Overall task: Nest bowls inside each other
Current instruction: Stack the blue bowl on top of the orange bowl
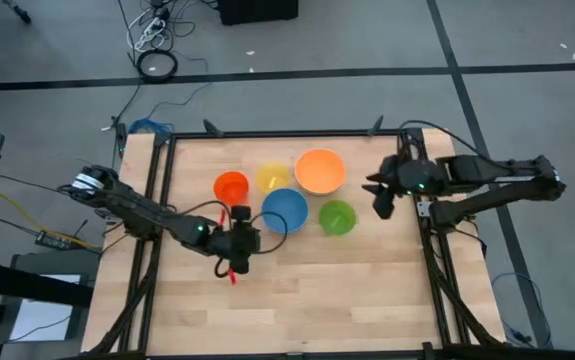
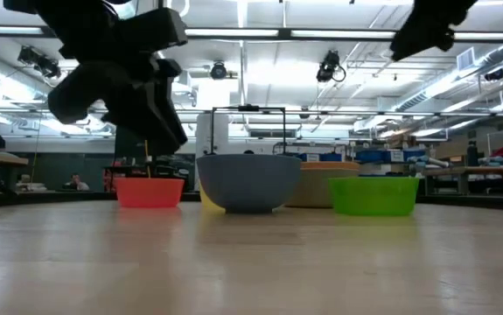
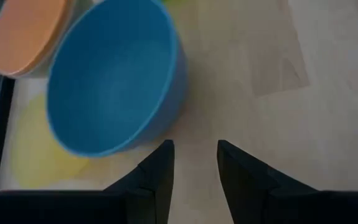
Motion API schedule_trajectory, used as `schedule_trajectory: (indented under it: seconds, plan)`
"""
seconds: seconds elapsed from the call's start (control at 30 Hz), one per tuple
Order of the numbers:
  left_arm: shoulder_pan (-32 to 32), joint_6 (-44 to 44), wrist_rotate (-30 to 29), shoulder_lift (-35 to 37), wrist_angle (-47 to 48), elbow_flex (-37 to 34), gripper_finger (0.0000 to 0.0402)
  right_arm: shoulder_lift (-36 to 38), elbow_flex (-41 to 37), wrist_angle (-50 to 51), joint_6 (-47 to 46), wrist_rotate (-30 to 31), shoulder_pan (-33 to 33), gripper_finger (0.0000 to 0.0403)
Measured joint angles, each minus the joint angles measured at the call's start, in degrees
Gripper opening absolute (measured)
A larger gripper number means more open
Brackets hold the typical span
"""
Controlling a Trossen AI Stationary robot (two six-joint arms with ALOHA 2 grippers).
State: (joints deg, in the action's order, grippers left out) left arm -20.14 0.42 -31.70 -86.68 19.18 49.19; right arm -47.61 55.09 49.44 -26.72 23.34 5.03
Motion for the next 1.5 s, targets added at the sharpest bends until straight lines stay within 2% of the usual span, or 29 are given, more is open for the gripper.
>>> schedule_trajectory:
  seconds: [0.07,0.2,0.27,0.43,0.77,0.9,1.13,1.23,1.33,1.43,1.5]
  plan:
    - [0.0,1.3,-1.3,-1.3,0.0,1.2,0.0131,1.0,0.0,2.2,-2.7,1.7,2.1,0.0125]
    - [0.4,4.6,-8.5,-2.8,0.0,3.7,0.0131,0.9,0.0,5.3,-6.4,4.2,4.8,0.0125]
    - [1.1,7.5,-8.9,-3.0,-0.2,4.6,0.0131,0.2,0.0,5.7,-7.7,4.3,5.7,0.0126]
    - [3.4,10.1,-2.1,-4.0,1.4,5.6,0.0131,-2.4,0.0,6.0,-10.2,4.2,8.4,0.0126]
    - [6.7,14.4,0.7,-4.9,2.0,5.6,0.0131,-8.4,0.0,6.0,-12.8,4.1,11.5,0.0126]
    - [8.2,15.8,4.0,-4.9,1.9,5.6,0.0131,-10.4,0.0,6.0,-12.8,3.9,11.5,0.0126]
    - [11.2,16.1,5.8,-7.3,0.7,5.6,0.0131,-13.0,0.0,5.9,-12.9,3.9,11.7,0.0126]
    - [12.3,16.1,8.4,-9.2,0.2,5.6,0.0130,-13.3,0.0,5.8,-12.9,3.9,12.1,0.0126]
    - [12.8,16.1,11.9,-10.9,-0.8,5.6,0.0106,-13.2,0.0,5.9,-12.8,4.0,12.1,0.0126]
    - [12.7,16.1,15.1,-11.8,-2.3,5.6,0.0045,-13.1,0.0,6.0,-12.8,4.1,12.1,0.0126]
    - [12.3,16.1,14.9,-11.7,-3.6,5.6,0.0014,-13.1,0.0,6.0,-12.7,4.1,12.1,0.0126]
